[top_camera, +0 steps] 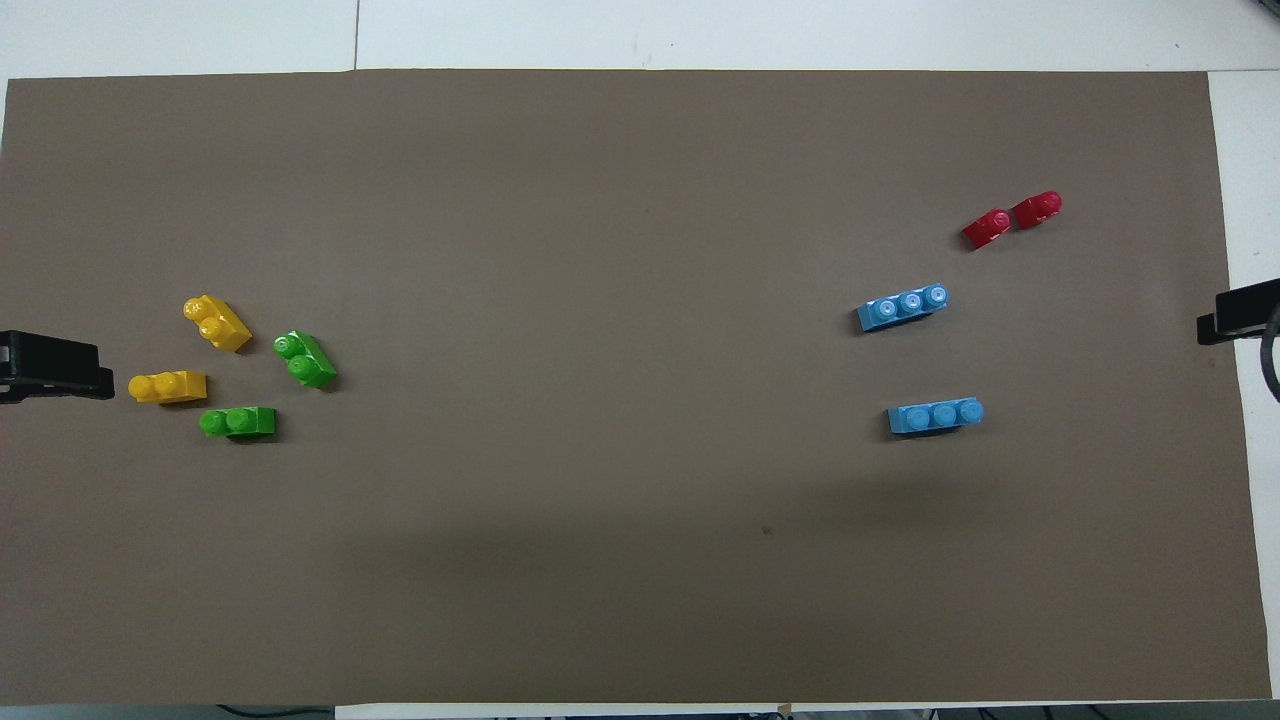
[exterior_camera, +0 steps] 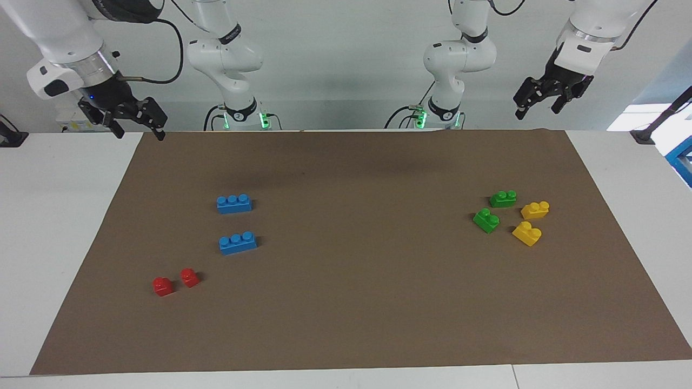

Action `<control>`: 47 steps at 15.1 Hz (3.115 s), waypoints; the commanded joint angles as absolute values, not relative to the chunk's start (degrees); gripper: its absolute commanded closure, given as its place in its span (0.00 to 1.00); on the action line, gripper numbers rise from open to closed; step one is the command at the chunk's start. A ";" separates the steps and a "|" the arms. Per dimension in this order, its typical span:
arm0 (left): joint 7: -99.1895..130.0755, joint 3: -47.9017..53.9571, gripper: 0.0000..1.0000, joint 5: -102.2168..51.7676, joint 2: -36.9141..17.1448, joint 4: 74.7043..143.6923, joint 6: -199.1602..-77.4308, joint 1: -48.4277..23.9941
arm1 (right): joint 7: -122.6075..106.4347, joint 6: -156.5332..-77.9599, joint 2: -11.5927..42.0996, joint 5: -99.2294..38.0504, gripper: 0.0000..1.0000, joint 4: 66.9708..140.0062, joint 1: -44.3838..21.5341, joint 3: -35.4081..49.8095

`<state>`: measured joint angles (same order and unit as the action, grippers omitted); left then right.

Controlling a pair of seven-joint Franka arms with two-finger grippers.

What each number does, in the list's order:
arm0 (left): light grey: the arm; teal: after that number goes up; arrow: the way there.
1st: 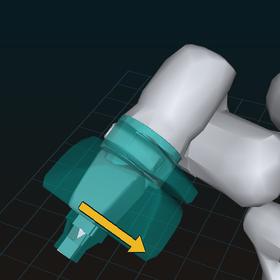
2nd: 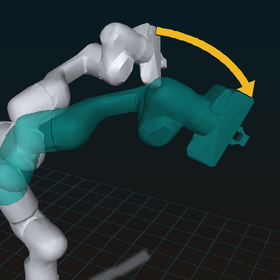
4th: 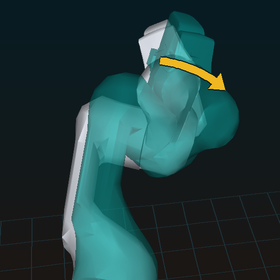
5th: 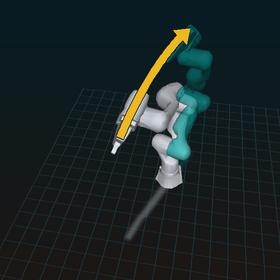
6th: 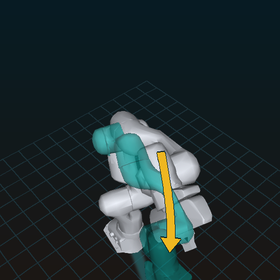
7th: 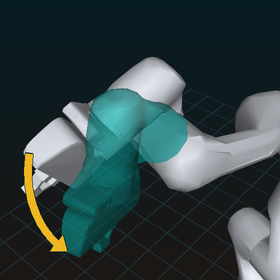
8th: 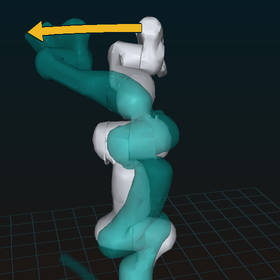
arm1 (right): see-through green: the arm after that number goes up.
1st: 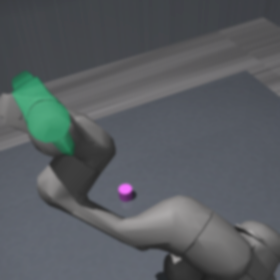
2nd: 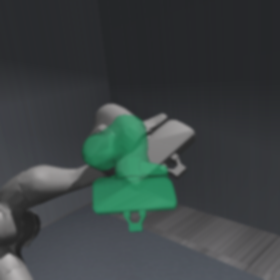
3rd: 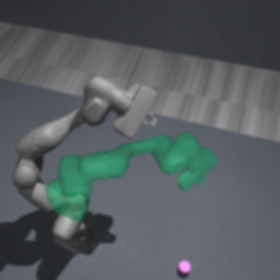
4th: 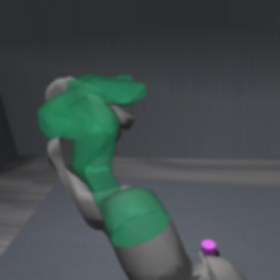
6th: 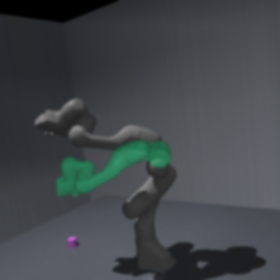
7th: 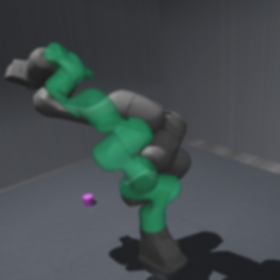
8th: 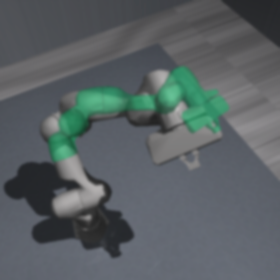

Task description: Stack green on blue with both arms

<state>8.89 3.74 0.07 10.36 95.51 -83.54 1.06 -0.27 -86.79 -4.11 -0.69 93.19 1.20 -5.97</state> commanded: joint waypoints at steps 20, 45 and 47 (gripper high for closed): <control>14.58 3.34 0.00 -0.44 13.80 100.63 -84.46 1.76 | 18.17 -89.56 -8.00 -1.93 0.01 101.59 2.11 -5.63; 49.30 3.43 0.00 -0.44 12.76 128.32 -118.55 0.88 | 54.23 -104.41 16.25 -26.89 0.01 100.03 5.62 -5.19; 50.35 3.51 0.00 -0.44 8.72 128.23 -122.76 0.79 | 54.23 -104.24 18.36 -26.98 0.01 97.92 5.62 -5.10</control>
<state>48.29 3.52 0.07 12.64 128.08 -118.24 1.10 53.22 -104.55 15.48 -25.85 101.63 5.37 -5.51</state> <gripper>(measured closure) 0.000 0.000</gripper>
